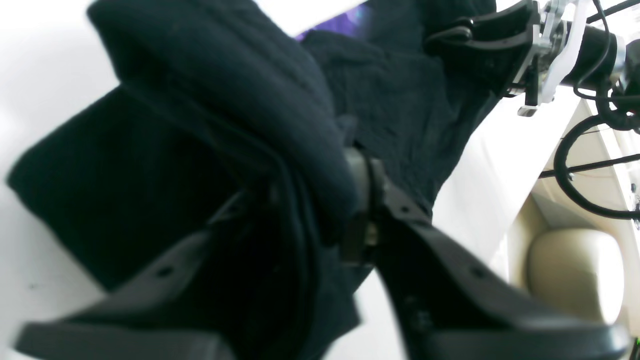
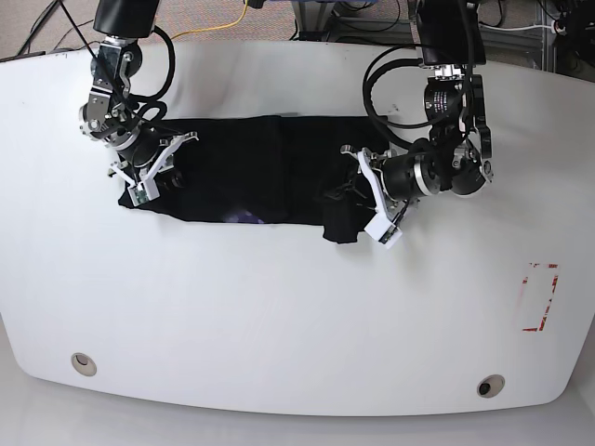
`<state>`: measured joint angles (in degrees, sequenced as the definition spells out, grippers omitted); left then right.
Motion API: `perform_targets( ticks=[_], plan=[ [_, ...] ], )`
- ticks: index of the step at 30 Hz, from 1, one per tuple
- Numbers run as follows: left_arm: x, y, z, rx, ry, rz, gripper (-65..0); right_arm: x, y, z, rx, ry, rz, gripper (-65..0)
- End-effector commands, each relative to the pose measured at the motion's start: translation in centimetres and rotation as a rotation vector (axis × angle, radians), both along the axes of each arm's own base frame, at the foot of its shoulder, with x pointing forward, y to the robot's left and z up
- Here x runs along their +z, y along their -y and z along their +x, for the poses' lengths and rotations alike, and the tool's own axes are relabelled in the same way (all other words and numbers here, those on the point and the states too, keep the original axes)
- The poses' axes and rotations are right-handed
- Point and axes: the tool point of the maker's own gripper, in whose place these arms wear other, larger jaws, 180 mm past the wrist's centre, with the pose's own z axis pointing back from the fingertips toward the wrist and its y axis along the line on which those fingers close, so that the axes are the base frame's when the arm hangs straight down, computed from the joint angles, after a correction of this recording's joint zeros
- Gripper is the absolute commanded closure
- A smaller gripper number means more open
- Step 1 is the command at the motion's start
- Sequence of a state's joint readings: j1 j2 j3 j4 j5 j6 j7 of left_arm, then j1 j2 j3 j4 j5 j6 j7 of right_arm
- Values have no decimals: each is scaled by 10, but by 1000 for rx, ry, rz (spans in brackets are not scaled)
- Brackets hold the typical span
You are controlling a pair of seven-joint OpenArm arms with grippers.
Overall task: Layout the t-shirt on the table in an organized manner, then fold the t-shirt properly
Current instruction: 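Grasp the strip end with the left gripper and fold it toward the right gripper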
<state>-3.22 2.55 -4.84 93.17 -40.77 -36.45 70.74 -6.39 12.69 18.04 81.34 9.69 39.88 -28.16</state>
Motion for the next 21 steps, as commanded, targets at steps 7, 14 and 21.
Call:
perform_targets(
  ticks=[7, 14, 21],
  plan=[
    [31, 32, 12, -20, 68, -111, -306, -14, -4, -14, 45, -79, -48, -81],
    [46, 78, -4, -142, 94, -146, -314, -14, -12, -14, 73, -78, -48, -81],
    [63, 74, -1, -134, 161, -137, -314, -7, -13, -15, 86, -75, -72, -81]
  ],
)
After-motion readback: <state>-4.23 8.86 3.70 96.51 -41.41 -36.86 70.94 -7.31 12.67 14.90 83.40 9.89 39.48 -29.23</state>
